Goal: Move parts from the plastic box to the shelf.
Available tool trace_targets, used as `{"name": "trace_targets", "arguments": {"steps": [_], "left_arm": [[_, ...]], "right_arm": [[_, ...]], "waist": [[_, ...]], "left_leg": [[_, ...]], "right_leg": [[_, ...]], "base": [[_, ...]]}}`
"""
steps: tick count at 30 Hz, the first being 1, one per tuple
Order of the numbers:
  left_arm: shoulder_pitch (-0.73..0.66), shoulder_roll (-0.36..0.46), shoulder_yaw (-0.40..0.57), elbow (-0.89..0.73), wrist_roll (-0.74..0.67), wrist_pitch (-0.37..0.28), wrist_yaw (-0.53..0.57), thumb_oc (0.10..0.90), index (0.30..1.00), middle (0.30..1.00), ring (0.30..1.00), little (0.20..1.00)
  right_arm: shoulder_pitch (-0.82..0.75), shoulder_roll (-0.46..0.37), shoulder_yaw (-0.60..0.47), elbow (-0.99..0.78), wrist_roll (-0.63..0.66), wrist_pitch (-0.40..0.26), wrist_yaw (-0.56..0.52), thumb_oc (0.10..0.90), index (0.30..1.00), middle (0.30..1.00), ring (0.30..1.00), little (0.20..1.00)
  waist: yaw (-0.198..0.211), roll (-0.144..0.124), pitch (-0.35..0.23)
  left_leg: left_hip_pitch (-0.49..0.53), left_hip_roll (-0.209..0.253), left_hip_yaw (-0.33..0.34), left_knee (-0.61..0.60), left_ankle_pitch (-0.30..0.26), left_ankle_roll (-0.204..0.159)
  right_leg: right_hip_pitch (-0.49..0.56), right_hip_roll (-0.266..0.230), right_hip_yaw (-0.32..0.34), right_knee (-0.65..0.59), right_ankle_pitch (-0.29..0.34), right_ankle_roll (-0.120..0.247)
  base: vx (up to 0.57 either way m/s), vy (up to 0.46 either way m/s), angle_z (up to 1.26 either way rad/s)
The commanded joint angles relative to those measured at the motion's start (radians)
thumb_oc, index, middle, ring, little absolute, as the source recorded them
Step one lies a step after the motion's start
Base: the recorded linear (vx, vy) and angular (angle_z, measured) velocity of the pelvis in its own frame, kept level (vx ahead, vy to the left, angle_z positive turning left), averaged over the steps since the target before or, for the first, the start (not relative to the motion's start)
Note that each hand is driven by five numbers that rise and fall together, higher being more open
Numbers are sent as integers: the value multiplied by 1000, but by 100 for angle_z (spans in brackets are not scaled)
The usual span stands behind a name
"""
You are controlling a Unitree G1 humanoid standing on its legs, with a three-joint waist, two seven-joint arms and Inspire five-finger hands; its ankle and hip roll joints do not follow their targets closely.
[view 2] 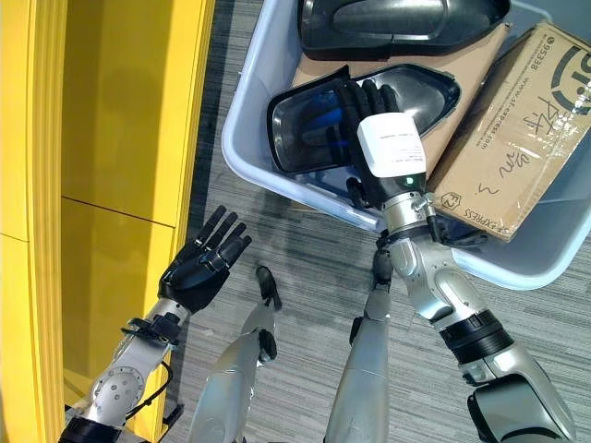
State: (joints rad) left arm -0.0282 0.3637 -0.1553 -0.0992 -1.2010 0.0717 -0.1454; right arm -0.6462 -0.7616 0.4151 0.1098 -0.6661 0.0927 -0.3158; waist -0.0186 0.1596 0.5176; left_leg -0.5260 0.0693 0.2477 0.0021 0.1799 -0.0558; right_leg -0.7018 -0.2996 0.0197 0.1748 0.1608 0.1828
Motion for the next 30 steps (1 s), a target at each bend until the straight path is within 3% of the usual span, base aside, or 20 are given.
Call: {"name": "trace_targets", "arguments": {"steps": [1, 10, 12, 25, 30], "left_arm": [[-7, -32, 3, -80, 38, -61, -66, 900, 1000, 1000, 1000, 1000], [-9, -30, -21, -49, 37, -58, -79, 900, 1000, 1000, 1000, 1000], [-9, -25, -25, -44, 39, -60, -85, 900, 1000, 1000, 1000, 1000], [-21, -19, -45, -34, 56, -62, -95, 900, 1000, 1000, 1000, 1000], [-21, -17, -55, -33, 52, -67, -104, 900, 1000, 1000, 1000, 1000]], "right_arm": [[-115, -77, 5, -41, -65, -54, -93, 900, 1000, 1000, 1000, 1000], [-250, -145, 76, 108, -40, -60, -99, 900, 1000, 1000, 1000, 1000], [-301, -151, 111, 146, -14, -28, -92, 900, 1000, 1000, 1000, 1000], [-399, -142, 171, 318, 41, 18, -92, 900, 1000, 1000, 1000, 1000], [-422, -139, 171, 392, 50, 19, -139, 900, 1000, 1000, 1000, 1000]], "waist": [[13, 102, 2], [34, 122, 2], [44, 124, 2], [69, 137, 2], [75, 146, 2]], "left_leg": [[-78, -44, -46, 101, -81, 1], [-91, -50, -71, 122, -103, -10], [-103, -50, -76, 126, -103, -10], [-142, -48, -95, 139, -100, -9], [-153, -47, -94, 144, -100, -9]], "right_leg": [[-47, 70, -108, 160, -168, -84], [-72, 64, -100, 215, -216, -83], [-84, 64, -104, 224, -219, -85], [-128, 68, -108, 270, -235, -92], [-140, 63, -112, 278, -235, -92]], "base": [[-12, -40, 4], [14, -19, 4], [-5, -66, 4], [1, -21, 3], [-1, 3, 3]]}}
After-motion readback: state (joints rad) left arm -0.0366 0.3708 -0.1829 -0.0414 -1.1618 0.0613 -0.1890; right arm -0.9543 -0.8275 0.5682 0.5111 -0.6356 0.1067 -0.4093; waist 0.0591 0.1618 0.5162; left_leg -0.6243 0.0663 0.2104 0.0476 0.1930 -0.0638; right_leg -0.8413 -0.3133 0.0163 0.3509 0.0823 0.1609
